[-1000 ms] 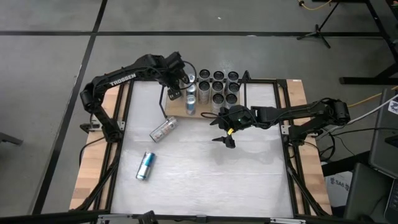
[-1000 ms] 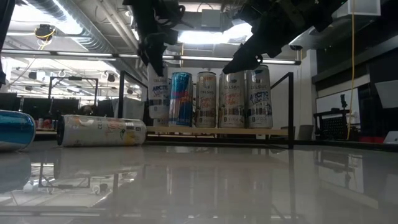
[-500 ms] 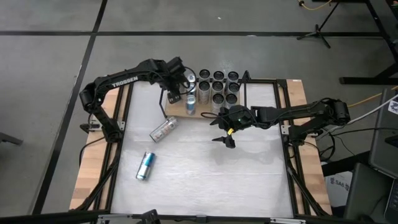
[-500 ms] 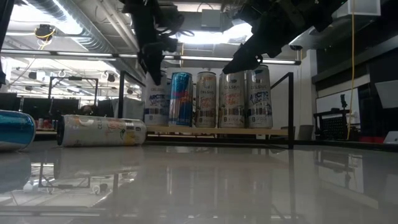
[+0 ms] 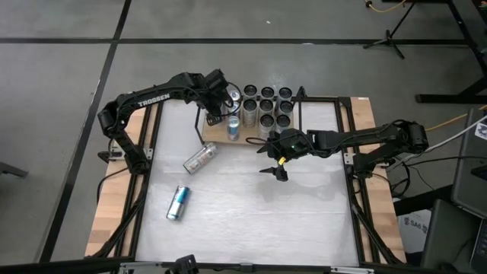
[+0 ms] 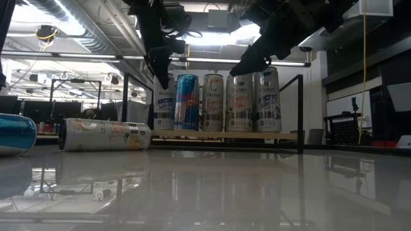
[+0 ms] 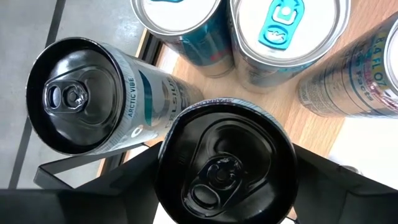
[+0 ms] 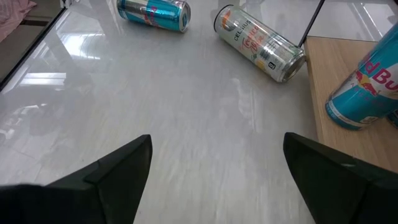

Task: Place canned beverage on shelf
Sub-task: Put the white soda can aligned with the other white soda can on the shelf

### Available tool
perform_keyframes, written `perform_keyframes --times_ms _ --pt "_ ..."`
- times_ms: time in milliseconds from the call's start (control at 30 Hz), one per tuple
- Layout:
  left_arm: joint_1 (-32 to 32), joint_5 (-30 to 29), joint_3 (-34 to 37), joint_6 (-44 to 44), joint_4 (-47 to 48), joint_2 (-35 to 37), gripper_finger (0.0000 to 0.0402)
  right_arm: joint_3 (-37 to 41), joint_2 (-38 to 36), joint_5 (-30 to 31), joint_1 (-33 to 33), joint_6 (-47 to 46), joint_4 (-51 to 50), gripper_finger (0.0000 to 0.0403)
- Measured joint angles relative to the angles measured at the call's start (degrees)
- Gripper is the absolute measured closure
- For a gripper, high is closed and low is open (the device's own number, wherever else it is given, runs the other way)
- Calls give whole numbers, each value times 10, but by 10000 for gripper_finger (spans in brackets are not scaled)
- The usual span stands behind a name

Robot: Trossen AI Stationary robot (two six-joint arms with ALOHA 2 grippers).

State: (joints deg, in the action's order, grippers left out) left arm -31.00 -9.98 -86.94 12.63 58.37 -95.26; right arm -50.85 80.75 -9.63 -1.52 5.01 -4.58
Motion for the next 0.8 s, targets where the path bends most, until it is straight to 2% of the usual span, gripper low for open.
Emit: perform_keyframes --times_ms 233,800 --pt "0 -1 0 0 -2 0 101 0 0 0 0 0 0 52" --pt "1 0 0 -5 -3 0 97 0 0 0 0 0 0 52"
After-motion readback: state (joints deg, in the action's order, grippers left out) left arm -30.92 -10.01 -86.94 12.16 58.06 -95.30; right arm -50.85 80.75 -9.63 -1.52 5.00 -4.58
